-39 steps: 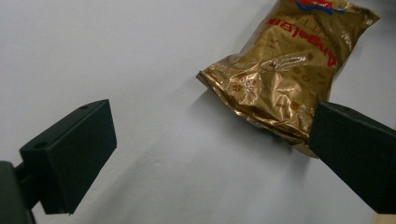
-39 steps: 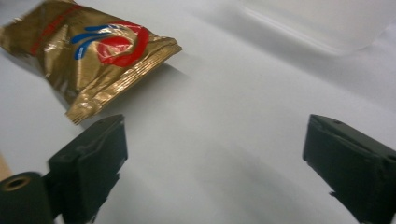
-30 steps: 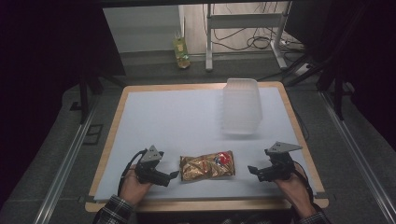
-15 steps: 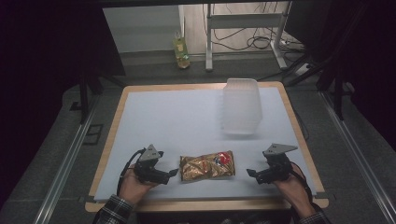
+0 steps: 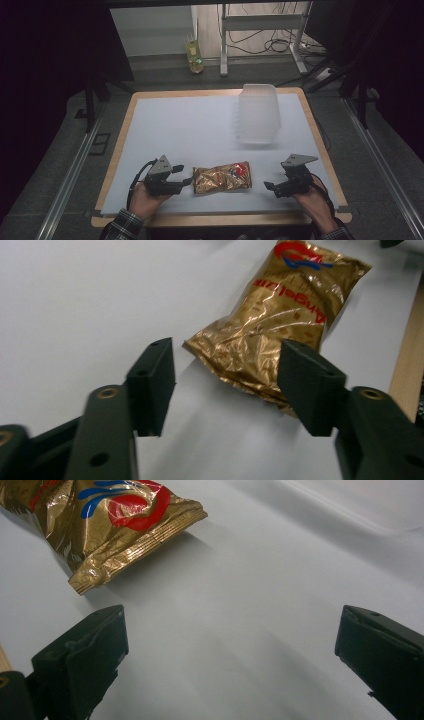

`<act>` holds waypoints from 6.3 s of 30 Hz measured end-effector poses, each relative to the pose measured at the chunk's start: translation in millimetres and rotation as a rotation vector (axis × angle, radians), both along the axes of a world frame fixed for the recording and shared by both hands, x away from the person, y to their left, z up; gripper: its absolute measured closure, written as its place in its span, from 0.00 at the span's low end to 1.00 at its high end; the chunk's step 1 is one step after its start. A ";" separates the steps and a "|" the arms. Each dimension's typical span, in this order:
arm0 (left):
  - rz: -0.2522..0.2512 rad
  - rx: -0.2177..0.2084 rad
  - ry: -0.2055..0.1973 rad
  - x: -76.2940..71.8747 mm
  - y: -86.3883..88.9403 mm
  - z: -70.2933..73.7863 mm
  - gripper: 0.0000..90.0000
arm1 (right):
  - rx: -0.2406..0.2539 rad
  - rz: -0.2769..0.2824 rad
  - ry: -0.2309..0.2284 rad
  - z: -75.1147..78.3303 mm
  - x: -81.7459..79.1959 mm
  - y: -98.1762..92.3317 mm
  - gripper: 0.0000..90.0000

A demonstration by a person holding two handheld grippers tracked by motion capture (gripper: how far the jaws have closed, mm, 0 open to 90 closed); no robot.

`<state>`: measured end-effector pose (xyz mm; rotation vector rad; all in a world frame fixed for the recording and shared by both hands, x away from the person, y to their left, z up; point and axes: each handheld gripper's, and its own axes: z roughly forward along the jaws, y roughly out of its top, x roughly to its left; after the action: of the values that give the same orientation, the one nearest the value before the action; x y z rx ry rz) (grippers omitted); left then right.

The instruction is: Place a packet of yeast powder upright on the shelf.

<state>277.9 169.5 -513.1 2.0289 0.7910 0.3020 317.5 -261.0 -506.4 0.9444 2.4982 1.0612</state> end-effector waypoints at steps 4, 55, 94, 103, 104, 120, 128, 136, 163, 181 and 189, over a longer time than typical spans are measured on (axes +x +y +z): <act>-0.019 -0.010 -0.003 -1.3 -4.2 2.7 0.61 | -0.007 0.006 -0.001 -0.2 -0.2 0.8 0.01; -0.036 0.123 0.121 3.6 -29.1 -30.3 1.00 | 0.007 0.118 0.054 8.0 -5.2 23.8 0.01; -0.043 0.137 0.115 1.7 -28.9 -29.3 1.00 | 0.289 0.131 0.491 4.9 47.8 114.3 0.52; -0.054 0.154 0.100 0.5 -28.7 -27.1 0.97 | 0.289 0.146 0.492 3.3 48.3 120.2 0.73; -0.055 0.160 0.095 -0.3 -27.5 -25.3 0.97 | 0.298 0.152 0.490 3.9 48.0 119.9 0.75; 0.005 0.071 0.026 -1.1 -16.0 -16.6 0.46 | 0.257 0.238 0.345 37.6 47.6 118.9 0.78; -0.020 0.049 0.008 0.4 -16.2 -18.1 0.29 | 0.218 0.260 0.267 55.2 51.0 109.7 0.78; -0.039 0.009 0.009 1.3 -13.5 -17.5 0.21 | 0.164 0.282 0.159 75.8 58.4 96.3 0.78; -0.042 0.058 -0.040 1.0 -11.3 -18.8 0.13 | 0.076 0.329 -0.042 131.9 94.5 63.5 0.79; -0.057 0.033 -0.021 2.4 -10.9 -19.3 0.14 | 0.061 0.273 -0.131 158.7 133.0 38.9 0.79; -0.058 0.042 -0.021 2.5 -11.0 -19.5 0.12 | 0.016 0.273 -0.182 169.9 154.3 31.3 0.79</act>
<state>280.4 158.5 -532.6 2.0804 0.7166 0.3091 471.7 -229.6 -336.5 0.4926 2.5150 1.1887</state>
